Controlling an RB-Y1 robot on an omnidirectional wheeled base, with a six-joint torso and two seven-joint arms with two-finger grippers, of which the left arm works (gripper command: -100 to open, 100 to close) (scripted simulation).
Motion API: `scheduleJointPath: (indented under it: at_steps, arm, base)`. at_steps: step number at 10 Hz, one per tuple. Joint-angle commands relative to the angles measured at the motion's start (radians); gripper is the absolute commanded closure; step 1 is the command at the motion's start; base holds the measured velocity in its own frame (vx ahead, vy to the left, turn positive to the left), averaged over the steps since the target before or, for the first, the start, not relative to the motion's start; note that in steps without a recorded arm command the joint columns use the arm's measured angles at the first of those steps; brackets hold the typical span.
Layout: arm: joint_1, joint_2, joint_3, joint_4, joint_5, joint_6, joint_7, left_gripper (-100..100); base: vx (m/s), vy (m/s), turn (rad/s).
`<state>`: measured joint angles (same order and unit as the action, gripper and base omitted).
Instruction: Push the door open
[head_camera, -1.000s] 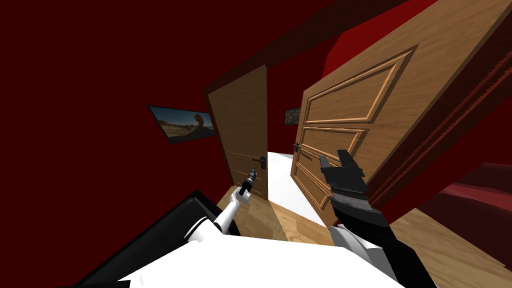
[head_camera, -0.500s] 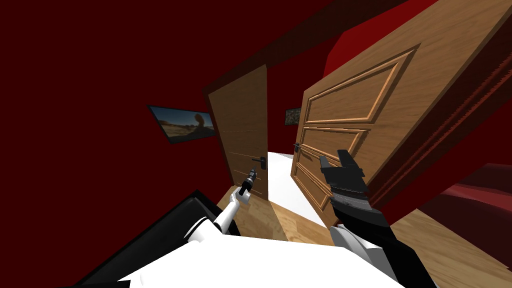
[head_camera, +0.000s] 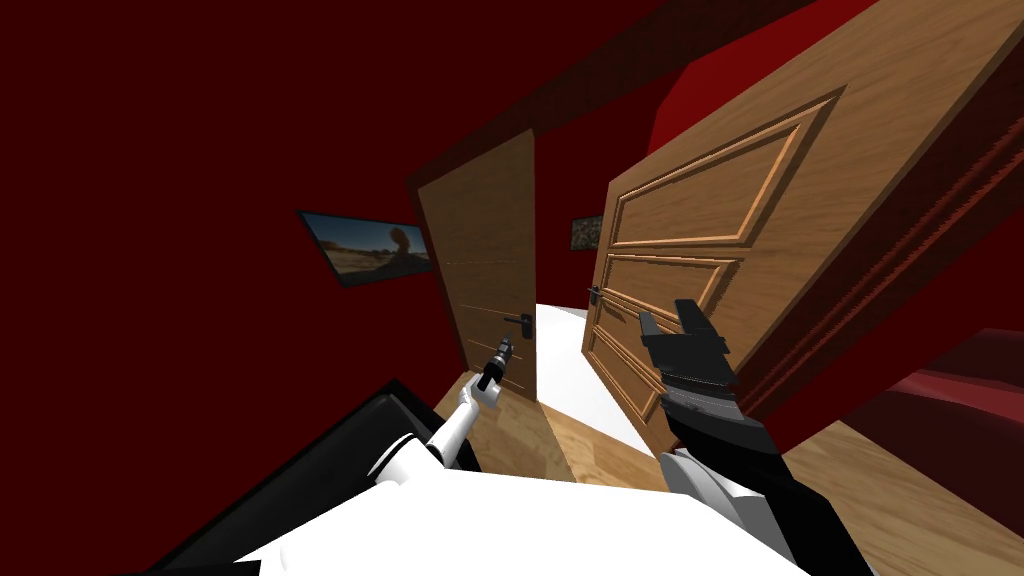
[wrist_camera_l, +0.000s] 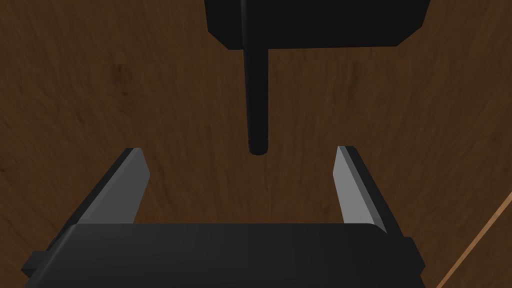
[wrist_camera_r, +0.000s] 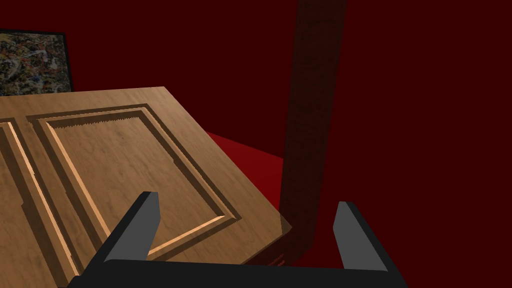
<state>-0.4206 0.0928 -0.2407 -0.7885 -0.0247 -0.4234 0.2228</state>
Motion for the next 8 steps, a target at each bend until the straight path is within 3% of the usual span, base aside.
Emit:
scheduleJointPath:
  at_steps: [1, 8]
  arm:
    - [0.0, 0.002, -0.002, 0.0, 0.0, -0.001, 0.003, -100]
    - [0.0, 0.002, -0.002, 0.0, 0.0, -0.001, 0.003, -100]
  base:
    - [0.008, -0.008, 0.025]
    - [-0.001, 0.001, -0.004]
